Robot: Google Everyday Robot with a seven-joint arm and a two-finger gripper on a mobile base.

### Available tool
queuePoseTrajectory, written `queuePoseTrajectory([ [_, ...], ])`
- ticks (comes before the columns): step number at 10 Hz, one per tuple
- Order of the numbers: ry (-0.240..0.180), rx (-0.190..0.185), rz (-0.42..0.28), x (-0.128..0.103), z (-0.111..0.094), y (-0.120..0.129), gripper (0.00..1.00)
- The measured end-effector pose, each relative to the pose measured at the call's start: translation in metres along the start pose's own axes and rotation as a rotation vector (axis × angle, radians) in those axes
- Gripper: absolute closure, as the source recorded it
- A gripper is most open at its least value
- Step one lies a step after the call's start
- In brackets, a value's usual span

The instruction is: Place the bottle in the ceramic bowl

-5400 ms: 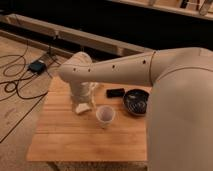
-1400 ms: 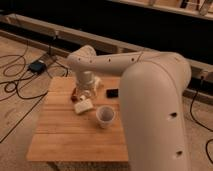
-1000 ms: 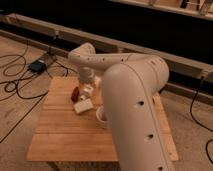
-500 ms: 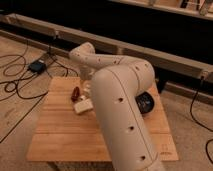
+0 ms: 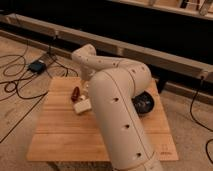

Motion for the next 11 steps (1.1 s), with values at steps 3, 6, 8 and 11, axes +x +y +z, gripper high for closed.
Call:
queuePoseTrajectory([
  [3, -0.01, -0.022, 0.071, -0.011, 0.008, -0.006, 0.35],
  [6, -0.019, -0.023, 0.096, -0.016, 0.017, -0.009, 0.35],
  [8, -0.019, -0.023, 0.092, -0.016, 0.022, -0.004, 0.35],
  [11, -0.018, -0.024, 0.083, -0.016, 0.027, 0.002, 0.35],
])
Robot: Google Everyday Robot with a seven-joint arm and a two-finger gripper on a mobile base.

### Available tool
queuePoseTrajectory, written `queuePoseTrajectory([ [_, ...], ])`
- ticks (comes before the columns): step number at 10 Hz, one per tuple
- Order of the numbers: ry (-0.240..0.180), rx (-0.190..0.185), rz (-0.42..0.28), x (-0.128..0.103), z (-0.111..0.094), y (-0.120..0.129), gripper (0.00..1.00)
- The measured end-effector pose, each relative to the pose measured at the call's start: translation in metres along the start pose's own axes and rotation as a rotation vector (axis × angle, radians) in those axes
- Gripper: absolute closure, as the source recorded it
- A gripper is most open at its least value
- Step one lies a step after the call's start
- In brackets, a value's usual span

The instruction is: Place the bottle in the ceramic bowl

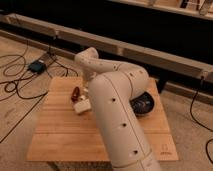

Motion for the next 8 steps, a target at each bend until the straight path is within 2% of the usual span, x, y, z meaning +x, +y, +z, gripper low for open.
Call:
queuePoseTrajectory([
  [3, 0.01, 0.016, -0.005, 0.001, 0.007, -0.002, 0.35],
  [4, 0.016, 0.024, -0.009, 0.002, 0.011, -0.004, 0.41],
  [8, 0.024, 0.032, -0.024, 0.002, 0.015, -0.006, 0.8],
])
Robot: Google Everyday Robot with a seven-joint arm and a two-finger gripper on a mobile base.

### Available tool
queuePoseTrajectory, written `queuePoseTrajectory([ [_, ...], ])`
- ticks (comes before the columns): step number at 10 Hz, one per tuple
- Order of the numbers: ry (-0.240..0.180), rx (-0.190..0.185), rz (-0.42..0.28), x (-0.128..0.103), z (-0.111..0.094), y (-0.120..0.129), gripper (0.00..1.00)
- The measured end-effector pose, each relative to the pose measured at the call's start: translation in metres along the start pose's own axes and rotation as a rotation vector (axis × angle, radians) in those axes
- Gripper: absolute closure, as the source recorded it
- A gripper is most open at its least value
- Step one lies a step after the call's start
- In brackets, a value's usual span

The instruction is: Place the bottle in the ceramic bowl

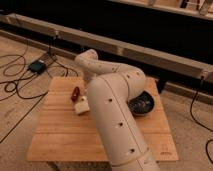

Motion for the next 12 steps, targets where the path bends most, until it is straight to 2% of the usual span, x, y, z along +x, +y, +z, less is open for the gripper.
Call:
queuePoseTrajectory([
  [2, 0.002, 0.0, -0.003, 0.0, -0.001, -0.003, 0.98],
  [3, 0.0, -0.005, -0.002, -0.001, -0.005, -0.004, 1.0],
  [9, -0.039, -0.061, 0.04, -0.003, -0.059, -0.031, 1.0],
  [12, -0.05, -0.058, 0.096, 0.008, -0.09, -0.075, 1.0],
])
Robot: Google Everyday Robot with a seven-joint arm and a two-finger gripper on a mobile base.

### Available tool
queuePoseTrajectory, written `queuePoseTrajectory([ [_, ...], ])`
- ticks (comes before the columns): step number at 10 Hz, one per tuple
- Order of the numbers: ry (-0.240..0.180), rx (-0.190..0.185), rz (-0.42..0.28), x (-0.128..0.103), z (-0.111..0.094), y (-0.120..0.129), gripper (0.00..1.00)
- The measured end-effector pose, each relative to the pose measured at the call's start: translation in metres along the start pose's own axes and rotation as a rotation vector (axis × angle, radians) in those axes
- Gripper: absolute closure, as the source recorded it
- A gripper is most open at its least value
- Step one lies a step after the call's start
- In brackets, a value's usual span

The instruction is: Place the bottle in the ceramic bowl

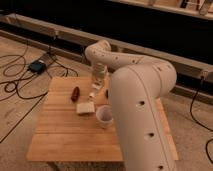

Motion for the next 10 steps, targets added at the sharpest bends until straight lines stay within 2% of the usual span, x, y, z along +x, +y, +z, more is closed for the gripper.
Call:
queuePoseTrajectory([
  [3, -0.014, 0.031, 0.061, 0.008, -0.021, -0.046, 1.0],
  [4, -0.019, 0.05, 0.096, 0.012, -0.026, -0.068, 1.0],
  [10, -0.03, 0.141, 0.269, 0.033, -0.04, -0.169, 1.0],
])
